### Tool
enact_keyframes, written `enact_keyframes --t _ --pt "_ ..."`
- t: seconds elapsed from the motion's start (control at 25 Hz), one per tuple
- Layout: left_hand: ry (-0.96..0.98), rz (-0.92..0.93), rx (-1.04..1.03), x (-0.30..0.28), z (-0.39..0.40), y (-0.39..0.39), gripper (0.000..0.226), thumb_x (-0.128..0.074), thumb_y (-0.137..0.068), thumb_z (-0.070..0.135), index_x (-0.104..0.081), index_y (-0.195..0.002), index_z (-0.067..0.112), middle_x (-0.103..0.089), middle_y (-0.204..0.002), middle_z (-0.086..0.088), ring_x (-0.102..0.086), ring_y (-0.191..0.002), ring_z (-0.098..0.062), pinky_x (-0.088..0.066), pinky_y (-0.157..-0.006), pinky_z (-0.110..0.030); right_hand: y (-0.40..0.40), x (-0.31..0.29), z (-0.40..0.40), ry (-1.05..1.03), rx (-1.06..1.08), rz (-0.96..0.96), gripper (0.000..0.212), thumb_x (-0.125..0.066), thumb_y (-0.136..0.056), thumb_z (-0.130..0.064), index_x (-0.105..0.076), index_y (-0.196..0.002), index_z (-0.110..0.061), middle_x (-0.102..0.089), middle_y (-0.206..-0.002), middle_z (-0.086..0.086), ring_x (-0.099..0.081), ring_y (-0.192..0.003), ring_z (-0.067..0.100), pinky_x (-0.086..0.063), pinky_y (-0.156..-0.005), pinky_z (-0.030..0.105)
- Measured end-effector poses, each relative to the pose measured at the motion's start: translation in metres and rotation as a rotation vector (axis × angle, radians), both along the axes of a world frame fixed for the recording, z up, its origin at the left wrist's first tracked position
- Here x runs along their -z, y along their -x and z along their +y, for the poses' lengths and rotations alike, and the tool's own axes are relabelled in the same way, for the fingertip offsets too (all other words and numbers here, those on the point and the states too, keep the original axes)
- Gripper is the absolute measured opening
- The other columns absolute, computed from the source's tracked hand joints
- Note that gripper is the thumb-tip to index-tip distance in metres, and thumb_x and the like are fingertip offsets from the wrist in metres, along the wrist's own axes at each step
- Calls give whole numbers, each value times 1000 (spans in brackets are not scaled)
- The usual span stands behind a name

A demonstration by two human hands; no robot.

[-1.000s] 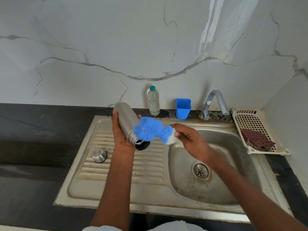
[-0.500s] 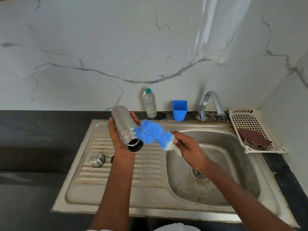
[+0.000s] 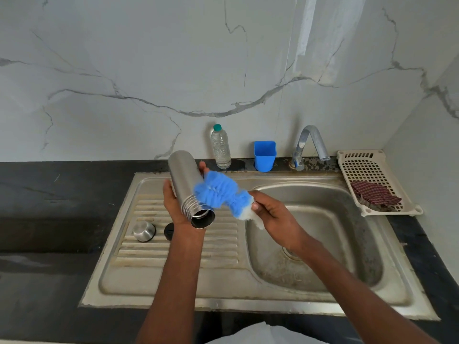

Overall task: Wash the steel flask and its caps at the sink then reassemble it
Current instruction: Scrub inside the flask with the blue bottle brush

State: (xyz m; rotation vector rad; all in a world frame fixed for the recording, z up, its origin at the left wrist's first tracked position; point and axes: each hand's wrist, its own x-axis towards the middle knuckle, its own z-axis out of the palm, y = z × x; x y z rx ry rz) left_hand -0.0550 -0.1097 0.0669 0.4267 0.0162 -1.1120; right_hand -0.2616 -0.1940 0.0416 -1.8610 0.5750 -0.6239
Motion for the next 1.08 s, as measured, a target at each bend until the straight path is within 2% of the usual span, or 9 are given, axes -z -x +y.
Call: enact_keyframes --t 0.16,0.28,0.4,0.52,0.64,0.72,0.84,0.96,1.08 --pt "-65 -81 -31 -6 1 0 67 -77 -82 61 -65 -124 10 -64 -103 -11 -70 -84 -24 -62 -77 -35 25 24 12 -44 38 1 31 -45 -107 -25 -66 -128 -16 -71 -111 -7 -65 -100 12 -47 -90 31" --pt "-65 -17 24 -6 2 10 58 -63 -96 55 -58 -137 14 -67 -113 -11 -70 -98 -25 -60 -91 -40 11 3 11 49 28 -13 29 -45 -108 -20 -65 -128 -17 -68 -110 -17 -64 -102 11 -46 -91 22" --pt "-52 9 29 -1 2 9 72 -64 -95 51 -47 -154 14 -66 -123 -12 -66 -109 -23 -50 -105 -35 22 20 9 94 37 -24 30 -45 -108 -21 -66 -129 -12 -70 -113 -7 -66 -102 19 -50 -91 34" --pt "-33 -32 -17 -2 -1 10 75 -76 -85 60 -55 -142 16 -67 -114 -6 -67 -102 -19 -53 -99 -33 24 17 9 92 53 -38 31 -44 -109 -22 -65 -129 -12 -70 -113 -6 -66 -102 19 -51 -90 35" --pt "-28 -72 -83 -12 -2 21 57 -56 -93 66 -69 -107 13 -70 -87 -4 -72 -78 -18 -63 -74 -33 -1 -8 4 171 16 -47 32 -44 -110 -18 -63 -133 -10 -68 -117 -8 -65 -107 19 -50 -93 31" --pt "-58 -87 -99 -14 -1 23 55 -73 -82 61 -67 -105 11 -65 -84 -5 -69 -72 -20 -63 -68 -34 5 4 3 130 7 -38 30 -43 -110 -17 -63 -132 -14 -68 -116 -11 -65 -104 18 -51 -91 33" --pt "-60 -86 -84 -4 -2 17 72 -94 -60 52 -70 -112 9 -68 -92 -10 -73 -76 -24 -64 -70 -38 20 17 7 80 15 -44 31 -43 -109 -22 -63 -132 -17 -69 -113 -9 -66 -101 18 -52 -88 36" --pt "-52 -14 -23 -1 -3 19 57 -59 -99 49 -61 -131 2 -74 -112 -17 -77 -94 -32 -65 -79 -49 1 -10 1 130 -14 -9 32 -43 -109 -21 -62 -134 -16 -68 -111 -13 -65 -99 15 -50 -87 28" --pt "-28 78 -2 -4 -6 15 61 -52 -103 49 -58 -143 3 -67 -130 -20 -69 -113 -34 -52 -107 -47 8 8 -10 143 -2 1 30 -43 -109 -26 -64 -130 -19 -68 -109 -9 -65 -96 17 -52 -85 37"
